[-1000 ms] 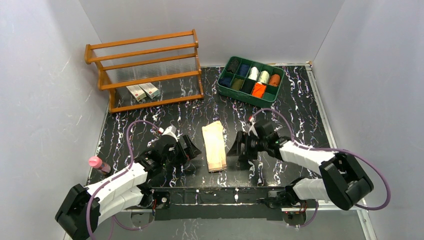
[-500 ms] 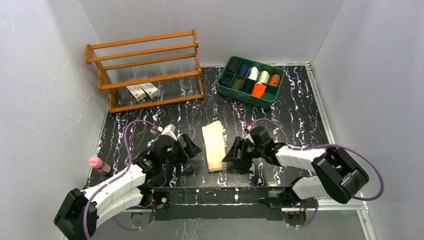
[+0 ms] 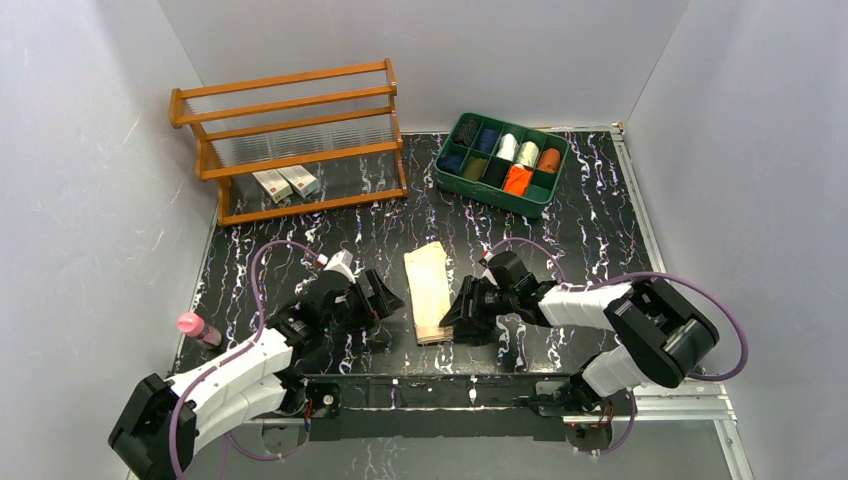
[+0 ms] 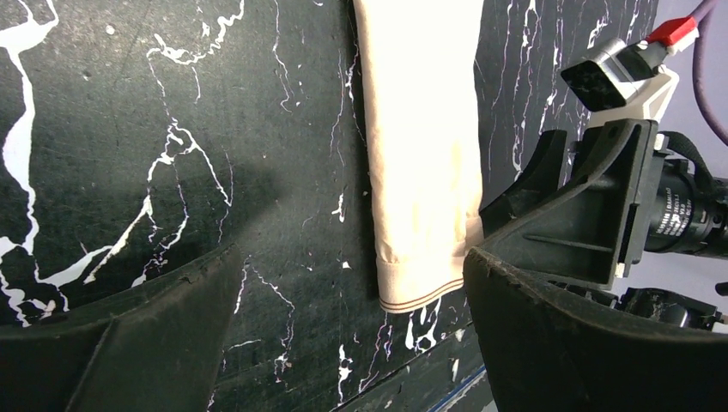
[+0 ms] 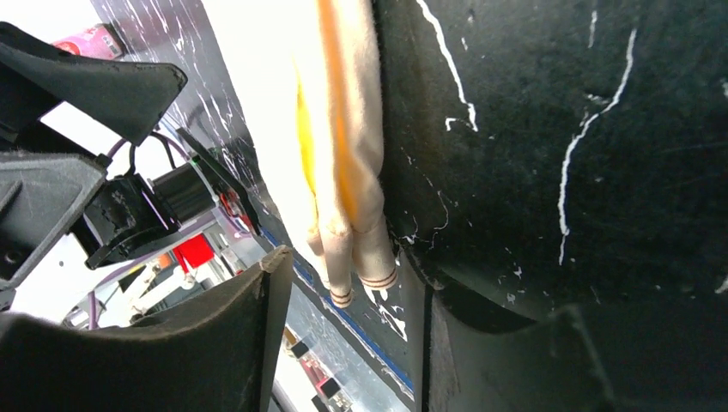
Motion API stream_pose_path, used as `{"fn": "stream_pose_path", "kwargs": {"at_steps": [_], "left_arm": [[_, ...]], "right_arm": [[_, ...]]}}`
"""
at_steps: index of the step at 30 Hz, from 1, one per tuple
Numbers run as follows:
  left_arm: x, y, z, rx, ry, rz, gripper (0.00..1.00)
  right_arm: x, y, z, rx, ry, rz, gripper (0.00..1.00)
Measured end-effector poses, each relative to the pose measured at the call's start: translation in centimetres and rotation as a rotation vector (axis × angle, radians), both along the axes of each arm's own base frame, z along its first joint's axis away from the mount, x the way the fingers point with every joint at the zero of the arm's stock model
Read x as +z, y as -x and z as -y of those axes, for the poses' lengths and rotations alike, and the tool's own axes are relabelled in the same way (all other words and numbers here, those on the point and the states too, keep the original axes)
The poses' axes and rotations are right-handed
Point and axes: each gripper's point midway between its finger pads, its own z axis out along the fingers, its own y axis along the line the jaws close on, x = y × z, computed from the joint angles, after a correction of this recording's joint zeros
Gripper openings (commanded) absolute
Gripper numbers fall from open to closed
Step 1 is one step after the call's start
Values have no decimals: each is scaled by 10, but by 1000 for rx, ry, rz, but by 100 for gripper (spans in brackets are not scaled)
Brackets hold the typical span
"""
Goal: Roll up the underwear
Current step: Roll the underwear to the center of the board.
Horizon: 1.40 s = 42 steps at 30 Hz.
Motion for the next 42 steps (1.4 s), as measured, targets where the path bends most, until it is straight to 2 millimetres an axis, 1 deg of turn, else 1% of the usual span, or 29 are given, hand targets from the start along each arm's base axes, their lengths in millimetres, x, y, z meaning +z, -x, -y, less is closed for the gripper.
{"fn": "stream_pose_path", "kwargs": {"at_steps": [2,7,9,13,15,19,24,29,36,42], "left_arm": [[0,1,1,-5,2,-2,98],[-2,2,2,-12,13,-1,96],[-5,5,2,-17,14,-9,94],[-9,8,4,-35,14,-28,92],[-10,9,5,-44,16,-35,91],[-11,12,8,-64,31,-42,88],[-17,17,13,-97,47,-64,82],[-18,20,24,-138,101,-65,74],[-21,30,39,-192,175,-86,68],[-26,38,48,-221,202,-95,57]], "right_arm": [[-2,0,0,0,1,-6,49],[-6,1,-6,20,-20,-24,44],[-7,1,-7,25,-29,-25,37],[-11,2,-7,24,-28,-27,30],[-12,2,-7,23,-32,-23,22],[-14,3,-8,32,-41,-25,12],[-15,5,-8,30,-65,-21,11],[-15,5,-8,25,-79,-16,10],[-15,6,-12,29,-103,-39,10],[-15,6,-13,26,-108,-47,10]]}}
